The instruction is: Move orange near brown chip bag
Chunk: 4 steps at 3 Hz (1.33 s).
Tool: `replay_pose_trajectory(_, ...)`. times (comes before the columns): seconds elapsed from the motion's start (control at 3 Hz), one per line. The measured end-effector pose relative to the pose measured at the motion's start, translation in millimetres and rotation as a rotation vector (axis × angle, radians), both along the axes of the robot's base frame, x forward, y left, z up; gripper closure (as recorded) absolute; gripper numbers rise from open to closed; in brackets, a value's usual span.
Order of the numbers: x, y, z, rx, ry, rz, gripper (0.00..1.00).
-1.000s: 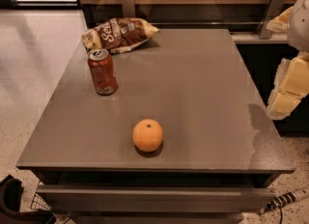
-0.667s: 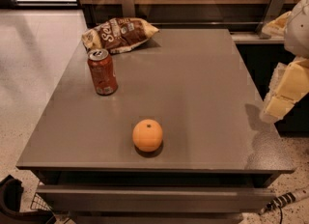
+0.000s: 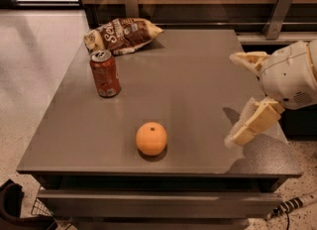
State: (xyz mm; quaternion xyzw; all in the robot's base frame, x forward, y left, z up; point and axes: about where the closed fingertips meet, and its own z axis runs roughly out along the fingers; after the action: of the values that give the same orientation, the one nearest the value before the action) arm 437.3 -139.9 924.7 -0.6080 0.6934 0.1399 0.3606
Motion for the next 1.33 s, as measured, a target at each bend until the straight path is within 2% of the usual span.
replay_pose_trajectory(0.33, -7, 40, -2, 0.164, 0.023, 0.090, 0.00)
replay_pose_trajectory(0.67, -14, 74, -11, 0.217, 0.077, 0.144, 0.00)
replay_pose_trajectory(1.0, -15, 100, -28, 0.235, 0.126, 0.159, 0.00)
replay_pose_trajectory(1.33, -15, 100, -28, 0.235, 0.126, 0.159, 0.00)
